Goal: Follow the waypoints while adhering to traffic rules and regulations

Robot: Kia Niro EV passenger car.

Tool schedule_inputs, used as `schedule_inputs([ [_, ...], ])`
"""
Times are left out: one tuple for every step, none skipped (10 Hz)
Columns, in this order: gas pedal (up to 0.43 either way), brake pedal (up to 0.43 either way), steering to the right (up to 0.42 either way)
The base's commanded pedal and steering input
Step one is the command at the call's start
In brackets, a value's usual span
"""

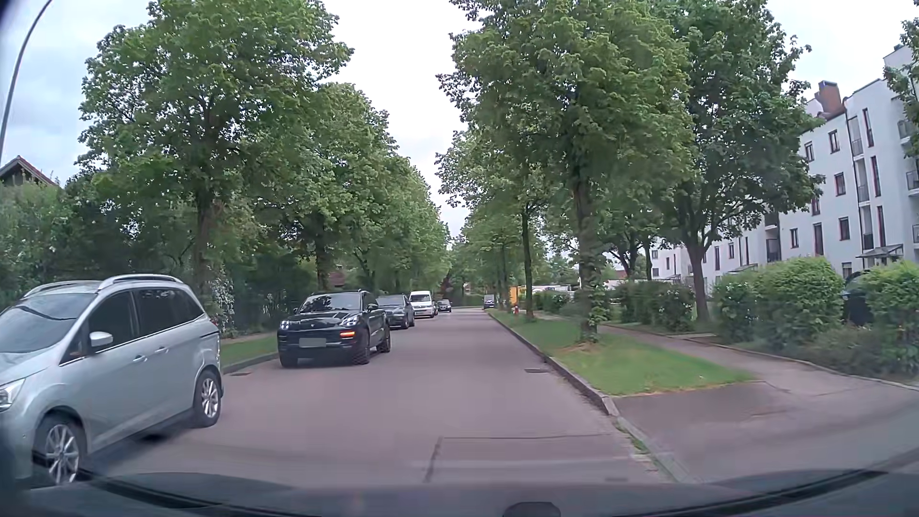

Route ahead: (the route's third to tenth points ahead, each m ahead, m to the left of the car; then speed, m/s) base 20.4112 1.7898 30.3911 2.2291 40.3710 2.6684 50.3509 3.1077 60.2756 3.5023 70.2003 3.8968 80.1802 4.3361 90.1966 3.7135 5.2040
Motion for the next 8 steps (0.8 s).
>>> schedule_inputs([
  [0.130, 0.000, -0.021],
  [0.130, 0.000, -0.021],
  [0.130, 0.000, -0.020],
  [0.138, 0.000, -0.020],
  [0.138, 0.000, -0.020],
  [0.138, 0.000, -0.020],
  [0.138, 0.000, -0.020],
  [0.150, 0.000, -0.020],
])
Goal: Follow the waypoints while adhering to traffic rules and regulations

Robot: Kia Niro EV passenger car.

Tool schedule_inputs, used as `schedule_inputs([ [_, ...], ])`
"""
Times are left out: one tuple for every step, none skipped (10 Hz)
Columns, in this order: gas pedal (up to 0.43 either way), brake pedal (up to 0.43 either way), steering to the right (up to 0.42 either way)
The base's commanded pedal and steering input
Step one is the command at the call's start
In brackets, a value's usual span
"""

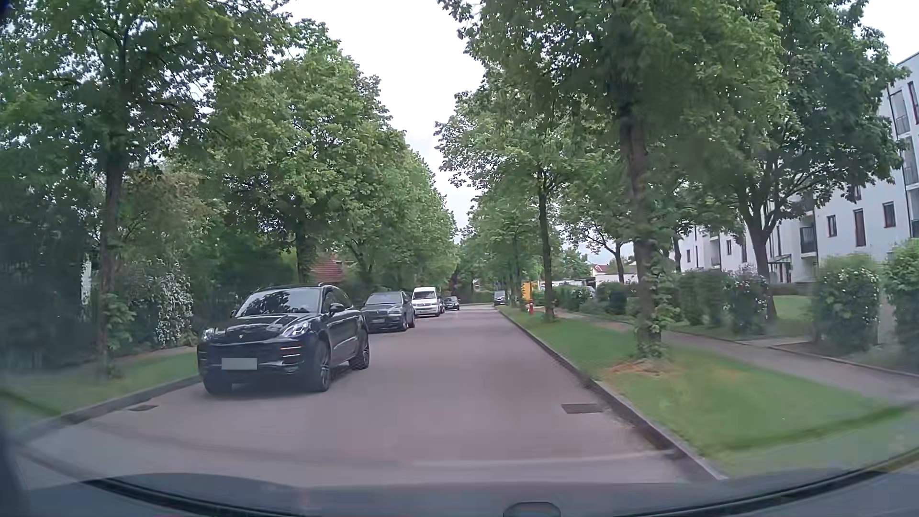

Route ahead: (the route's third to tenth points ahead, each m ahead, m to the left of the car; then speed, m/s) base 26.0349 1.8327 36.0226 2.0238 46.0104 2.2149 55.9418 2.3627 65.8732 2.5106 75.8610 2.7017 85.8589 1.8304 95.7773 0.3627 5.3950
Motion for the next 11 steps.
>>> schedule_inputs([
  [0.150, 0.000, -0.020],
  [0.150, 0.000, -0.021],
  [0.150, 0.000, -0.021],
  [0.150, 0.000, -0.021],
  [0.150, 0.000, -0.016],
  [0.150, 0.000, -0.009],
  [0.150, 0.000, -0.005],
  [0.150, 0.000, -0.008],
  [0.150, 0.000, -0.011],
  [0.150, 0.000, -0.009],
  [0.150, 0.000, -0.004],
])
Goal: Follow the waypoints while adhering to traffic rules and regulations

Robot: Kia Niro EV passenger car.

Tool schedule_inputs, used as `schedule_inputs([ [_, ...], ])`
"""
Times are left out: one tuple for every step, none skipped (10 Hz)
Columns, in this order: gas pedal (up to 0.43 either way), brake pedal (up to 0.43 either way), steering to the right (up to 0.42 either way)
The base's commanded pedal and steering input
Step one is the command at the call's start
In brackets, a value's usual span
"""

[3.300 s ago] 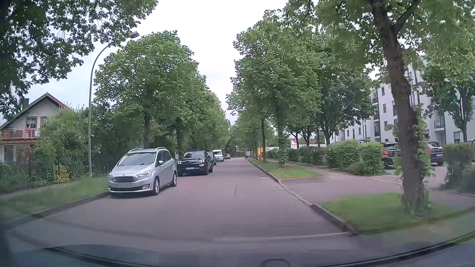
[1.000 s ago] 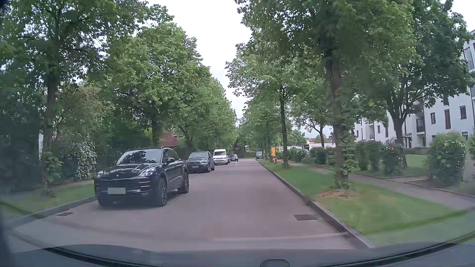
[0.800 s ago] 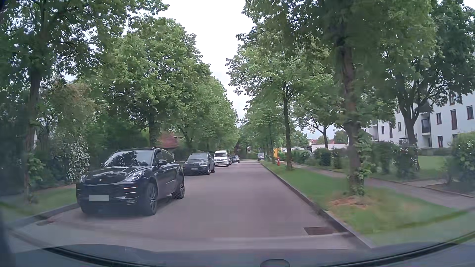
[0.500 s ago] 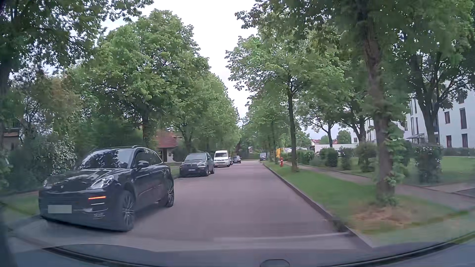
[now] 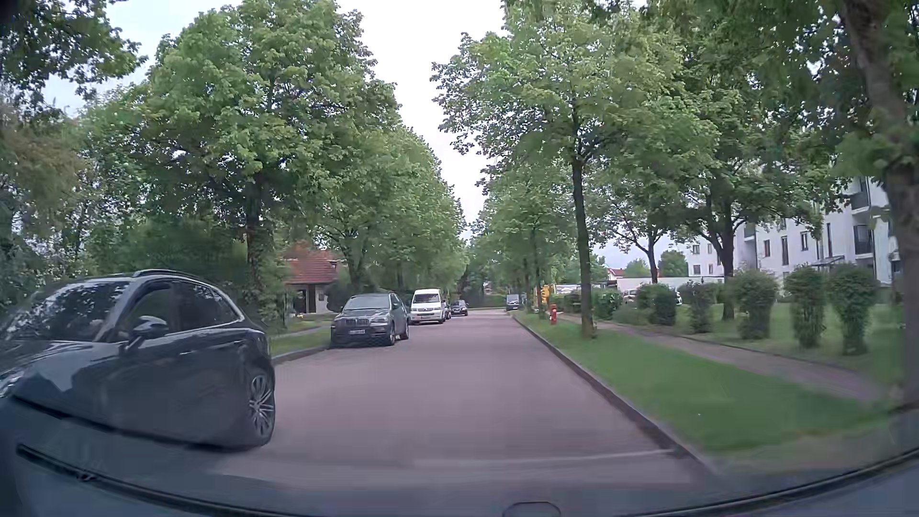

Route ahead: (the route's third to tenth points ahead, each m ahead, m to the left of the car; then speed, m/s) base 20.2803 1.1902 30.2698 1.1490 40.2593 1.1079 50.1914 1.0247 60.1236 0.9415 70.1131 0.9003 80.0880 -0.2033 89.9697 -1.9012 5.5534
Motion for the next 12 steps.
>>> schedule_inputs([
  [0.150, 0.000, -0.001],
  [0.150, 0.000, -0.001],
  [0.150, 0.000, -0.001],
  [0.150, 0.000, -0.001],
  [0.150, 0.000, -0.002],
  [0.150, 0.000, -0.002],
  [0.150, 0.000, -0.002],
  [0.150, 0.000, -0.002],
  [0.150, 0.000, -0.002],
  [0.150, 0.000, -0.002],
  [0.150, 0.000, -0.002],
  [0.150, 0.000, -0.001],
])
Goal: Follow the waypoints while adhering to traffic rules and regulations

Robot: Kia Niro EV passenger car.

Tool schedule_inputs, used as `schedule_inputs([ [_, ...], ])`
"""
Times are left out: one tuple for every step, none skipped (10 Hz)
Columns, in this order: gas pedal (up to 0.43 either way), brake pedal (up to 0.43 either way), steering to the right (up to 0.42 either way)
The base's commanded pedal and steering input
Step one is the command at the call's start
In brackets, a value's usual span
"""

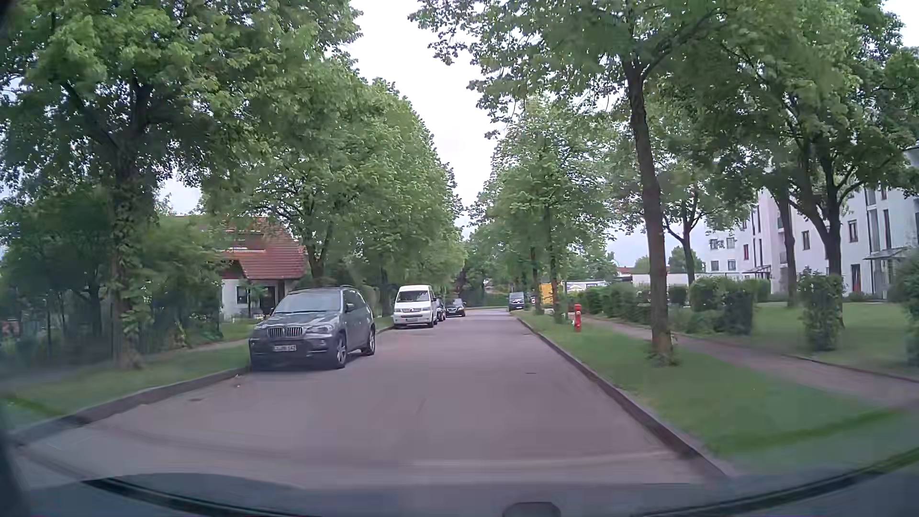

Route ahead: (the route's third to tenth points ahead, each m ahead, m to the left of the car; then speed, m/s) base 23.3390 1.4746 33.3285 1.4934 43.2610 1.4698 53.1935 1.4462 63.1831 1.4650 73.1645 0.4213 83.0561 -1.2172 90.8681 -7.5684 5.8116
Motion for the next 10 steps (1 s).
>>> schedule_inputs([
  [0.150, 0.000, -0.001],
  [0.150, 0.000, -0.001],
  [0.150, 0.000, 0.000],
  [0.150, 0.000, 0.000],
  [0.150, 0.000, -0.001],
  [0.150, 0.000, -0.001],
  [0.150, 0.000, -0.002],
  [0.150, 0.000, -0.002],
  [0.150, 0.000, -0.001],
  [0.150, 0.000, -0.001],
])
